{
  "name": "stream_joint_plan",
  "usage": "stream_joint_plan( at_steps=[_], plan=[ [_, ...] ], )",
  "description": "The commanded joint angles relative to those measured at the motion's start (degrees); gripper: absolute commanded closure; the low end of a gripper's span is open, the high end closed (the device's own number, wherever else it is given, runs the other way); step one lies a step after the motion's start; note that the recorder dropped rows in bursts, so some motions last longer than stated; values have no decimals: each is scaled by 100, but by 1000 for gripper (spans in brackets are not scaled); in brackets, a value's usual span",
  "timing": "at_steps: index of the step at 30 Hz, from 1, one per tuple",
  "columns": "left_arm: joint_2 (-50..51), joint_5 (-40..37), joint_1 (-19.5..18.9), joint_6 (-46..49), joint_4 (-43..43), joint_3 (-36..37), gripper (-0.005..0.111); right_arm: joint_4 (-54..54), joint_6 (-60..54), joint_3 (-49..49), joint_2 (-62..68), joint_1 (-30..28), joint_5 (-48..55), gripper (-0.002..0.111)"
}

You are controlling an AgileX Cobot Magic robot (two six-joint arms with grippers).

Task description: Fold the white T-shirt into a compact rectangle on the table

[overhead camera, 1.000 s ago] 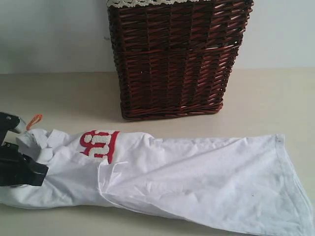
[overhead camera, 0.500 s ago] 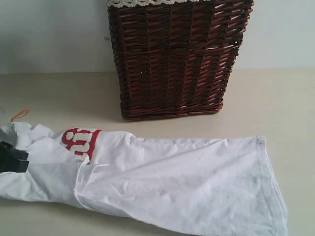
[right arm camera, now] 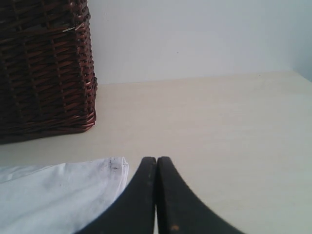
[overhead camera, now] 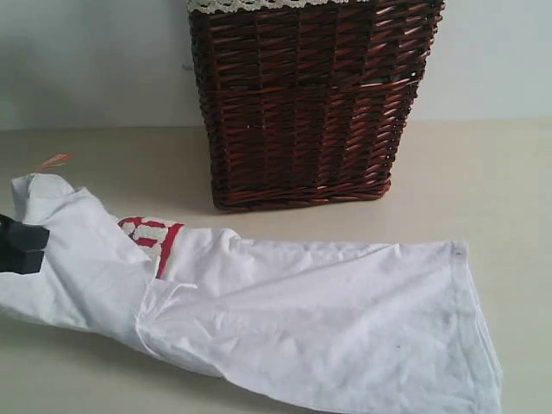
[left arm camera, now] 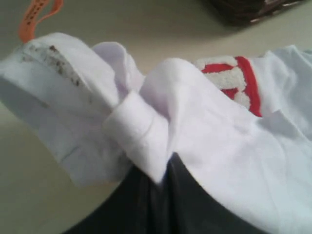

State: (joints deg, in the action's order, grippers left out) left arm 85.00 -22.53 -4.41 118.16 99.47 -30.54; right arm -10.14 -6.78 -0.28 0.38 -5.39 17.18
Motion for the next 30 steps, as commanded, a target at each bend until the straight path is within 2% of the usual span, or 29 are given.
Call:
stream_joint_plan(
  at_steps=[1,3,10,19,25,30],
  plan=[
    [-48,762,-25,9,48,-11,107,-3,-20,28,-38,0,-57,108],
    [-48,1156,-60,-45,48,-11,107,-3,-20,28,-38,0,-57,108],
    [-48,1260,-406,-452,48,-11,107,-3,-20,28,-38,0,-57,108],
    [-213,1433,-432,-666,48,-11,107,-3,-20,28,-38,0,-57,108],
    [-524,1389,-432,-1235,48,-11,107,-3,-20,28,-38,0,-57,108],
    [-524,1738,-520,-1223,48,-11,107,-3,-20,28,-38,0,-57,108]
  ],
)
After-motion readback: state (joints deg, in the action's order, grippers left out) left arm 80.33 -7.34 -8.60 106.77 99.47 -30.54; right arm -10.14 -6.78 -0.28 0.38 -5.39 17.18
